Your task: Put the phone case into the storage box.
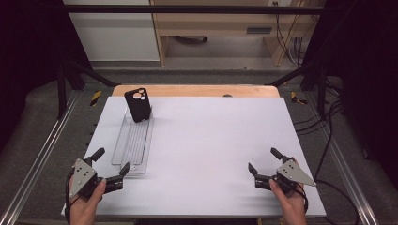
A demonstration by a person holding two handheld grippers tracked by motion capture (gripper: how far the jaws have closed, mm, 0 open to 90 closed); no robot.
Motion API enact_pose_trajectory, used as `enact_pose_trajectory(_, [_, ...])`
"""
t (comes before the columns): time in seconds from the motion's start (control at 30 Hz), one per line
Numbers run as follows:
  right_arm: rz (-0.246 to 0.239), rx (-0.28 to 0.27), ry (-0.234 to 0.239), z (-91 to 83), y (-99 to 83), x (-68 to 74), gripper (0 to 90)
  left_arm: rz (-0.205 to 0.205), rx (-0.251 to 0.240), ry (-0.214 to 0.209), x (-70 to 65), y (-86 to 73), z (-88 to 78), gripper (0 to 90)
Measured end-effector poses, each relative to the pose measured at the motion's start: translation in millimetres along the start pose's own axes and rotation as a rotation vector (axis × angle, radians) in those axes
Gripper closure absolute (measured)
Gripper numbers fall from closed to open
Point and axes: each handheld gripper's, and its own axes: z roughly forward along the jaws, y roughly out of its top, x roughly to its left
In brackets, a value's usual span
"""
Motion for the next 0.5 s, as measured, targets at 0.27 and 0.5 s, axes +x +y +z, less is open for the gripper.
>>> enact_pose_trajectory(0.27, [-0.009,-0.006,-0.004,-1.6,0.3,-2.1,2.8,0.002,0.002,-0.001,2.1,-5.4,-0.7,1.7])
enact_pose_trajectory(0.5, [-0.012,-0.008,-0.004,-3.7,0.3,-4.2,2.8,0.010,0.003,-0.005,3.1,-9.0,-1.3,1.7])
